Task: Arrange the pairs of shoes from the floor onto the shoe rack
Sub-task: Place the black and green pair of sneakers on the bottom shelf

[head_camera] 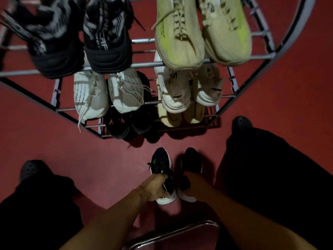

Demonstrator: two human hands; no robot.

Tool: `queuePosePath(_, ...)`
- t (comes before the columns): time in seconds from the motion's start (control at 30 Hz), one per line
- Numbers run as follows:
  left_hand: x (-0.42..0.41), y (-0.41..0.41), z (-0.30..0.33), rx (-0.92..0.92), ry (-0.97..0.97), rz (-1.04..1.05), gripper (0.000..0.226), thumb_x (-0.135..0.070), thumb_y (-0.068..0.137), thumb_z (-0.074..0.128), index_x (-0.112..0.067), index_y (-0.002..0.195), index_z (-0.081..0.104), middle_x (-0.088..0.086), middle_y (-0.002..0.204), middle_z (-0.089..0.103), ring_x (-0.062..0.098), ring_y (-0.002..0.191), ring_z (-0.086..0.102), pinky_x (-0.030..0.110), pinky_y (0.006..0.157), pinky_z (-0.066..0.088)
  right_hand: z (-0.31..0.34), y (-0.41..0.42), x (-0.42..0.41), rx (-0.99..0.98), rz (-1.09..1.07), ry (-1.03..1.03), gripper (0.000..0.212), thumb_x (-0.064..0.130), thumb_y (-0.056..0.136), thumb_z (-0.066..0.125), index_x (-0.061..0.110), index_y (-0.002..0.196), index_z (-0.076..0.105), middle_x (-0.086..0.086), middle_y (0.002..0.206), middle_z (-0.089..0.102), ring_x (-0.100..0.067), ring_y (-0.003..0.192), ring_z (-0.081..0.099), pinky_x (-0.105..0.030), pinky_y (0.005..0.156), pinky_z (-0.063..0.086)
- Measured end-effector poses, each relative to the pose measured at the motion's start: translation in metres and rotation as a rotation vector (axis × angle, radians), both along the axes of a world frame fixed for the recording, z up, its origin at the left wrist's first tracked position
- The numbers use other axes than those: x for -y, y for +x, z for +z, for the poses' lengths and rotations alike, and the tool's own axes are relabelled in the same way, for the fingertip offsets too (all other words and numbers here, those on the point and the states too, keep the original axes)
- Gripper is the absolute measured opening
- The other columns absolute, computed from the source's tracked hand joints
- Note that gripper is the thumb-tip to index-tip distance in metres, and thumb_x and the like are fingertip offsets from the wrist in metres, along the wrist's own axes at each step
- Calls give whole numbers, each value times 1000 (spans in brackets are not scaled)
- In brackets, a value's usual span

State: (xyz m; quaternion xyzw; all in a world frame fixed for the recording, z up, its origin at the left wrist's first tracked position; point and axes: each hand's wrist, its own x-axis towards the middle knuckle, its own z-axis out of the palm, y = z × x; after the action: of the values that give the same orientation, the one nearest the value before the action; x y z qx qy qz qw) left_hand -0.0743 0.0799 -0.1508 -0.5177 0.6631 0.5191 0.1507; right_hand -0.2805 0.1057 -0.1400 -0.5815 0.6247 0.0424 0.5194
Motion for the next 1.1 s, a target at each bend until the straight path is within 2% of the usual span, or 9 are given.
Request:
queuePosePath(0.07,1,-2,14,-34,-10,-3,50,-26,68,84,-12,111,62,4,103,70,23,93,67,30,75,56,15,-8,3,-7,24,6,45,24,79,76,11,118,57,-3,108,63,-18,99,60,-26,85,45)
queuePosePath(0.17,2,-4,27,-53,-1,22,51,-20,66,87,-13,111,64,-2,98,70,15,89,67,18,67,54,36,-19,6,-3,72,-33,45,19,81,76,6,119,56,-7,121,63,-18,110,59,-18,83,39)
queuePosePath(0.3,2,-2,41,-6,-85,-4,46,-27,64,85,-16,104,65,1,98,72,20,88,69,38,77,59,55,-27,10,-20,79,-107,49,11,77,77,7,121,58,-6,121,64,-19,109,61,-24,85,48)
queuePosePath(0.47,10,-6,49,-11,-162,25,40,-20,70,84,-15,104,66,3,99,71,22,91,68,35,79,57,65,-25,15,33,-8,-168,42,1,80,69,2,122,61,-12,118,64,-22,109,59,-27,91,45)
queuePosePath(0.6,26,-7,47,-28,-195,57,33,-18,71,82,-24,97,63,-3,88,70,19,78,70,38,74,59,64,-31,28,59,-126,-191,29,-1,70,68,7,98,67,-14,100,66,-27,96,61,-47,89,51)
queuePosePath(0.7,38,-9,37,-47,-197,96,33,-19,69,82,-28,94,63,-4,85,71,16,75,70,38,73,60,48,-36,39,9,-110,-282,25,3,69,65,26,77,62,0,80,62,-17,79,59,-31,71,50)
queuePosePath(0.77,46,-12,26,-52,-224,111,36,-23,70,84,-27,100,65,-6,88,71,15,80,69,36,76,59,38,-36,47,2,-86,-266,19,1,77,68,17,88,64,-1,85,63,-18,85,61,-20,71,48)
queuePosePath(0.87,58,-16,5,-51,-254,129,36,-23,71,82,-22,103,65,-6,89,70,16,82,66,34,74,56,18,-38,63,-16,-47,-315,35,18,76,74,5,107,66,-9,103,69,-22,95,67,-31,76,52)
queuePosePath(1.1,85,-35,-32,-146,-234,241,21,-13,73,77,-27,84,65,-15,76,62,1,72,61,18,63,48,-19,-42,97,-131,-30,-409,35,17,84,71,3,116,66,-16,117,66,-30,108,61,-14,82,30)
